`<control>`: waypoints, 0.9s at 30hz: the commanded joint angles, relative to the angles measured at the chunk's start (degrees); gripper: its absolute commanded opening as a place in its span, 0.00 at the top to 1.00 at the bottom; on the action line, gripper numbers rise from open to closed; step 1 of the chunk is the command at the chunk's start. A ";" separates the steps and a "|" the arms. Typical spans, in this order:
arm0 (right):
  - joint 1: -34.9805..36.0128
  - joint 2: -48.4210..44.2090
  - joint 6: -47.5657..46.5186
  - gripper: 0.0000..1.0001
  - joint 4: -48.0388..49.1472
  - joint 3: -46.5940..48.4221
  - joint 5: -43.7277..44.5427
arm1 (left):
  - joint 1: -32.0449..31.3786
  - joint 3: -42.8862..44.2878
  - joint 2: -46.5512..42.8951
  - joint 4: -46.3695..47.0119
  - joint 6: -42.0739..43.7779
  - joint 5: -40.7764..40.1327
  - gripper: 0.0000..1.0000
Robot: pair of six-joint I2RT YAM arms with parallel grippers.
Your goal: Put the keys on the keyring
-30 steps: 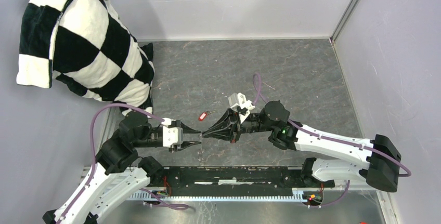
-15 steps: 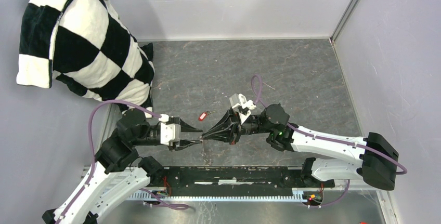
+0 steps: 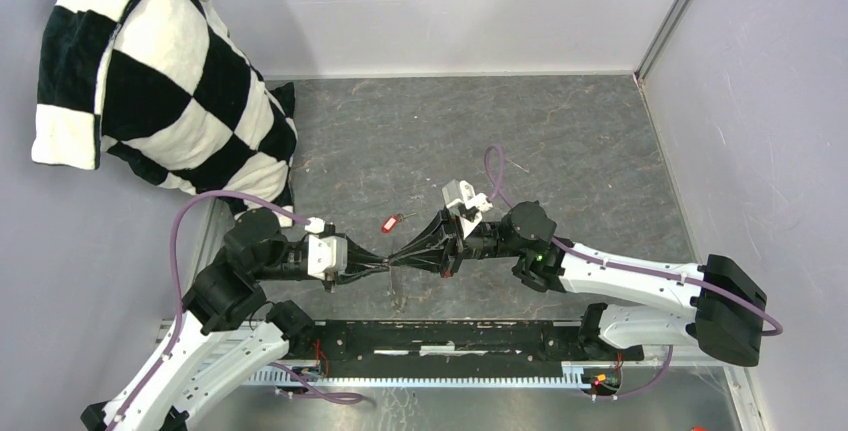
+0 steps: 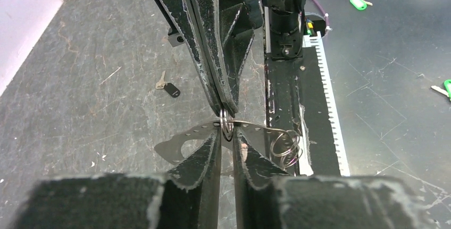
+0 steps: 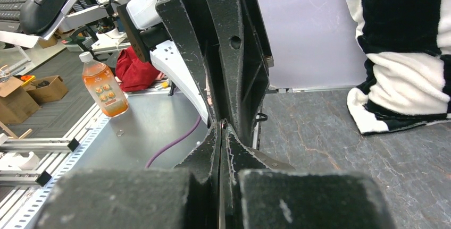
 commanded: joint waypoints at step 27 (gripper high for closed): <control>-0.98 6.68 -29.25 0.46 -63.97 36.01 -3.85 | -0.04 4.80 2.59 -3.37 2.34 -2.93 0.98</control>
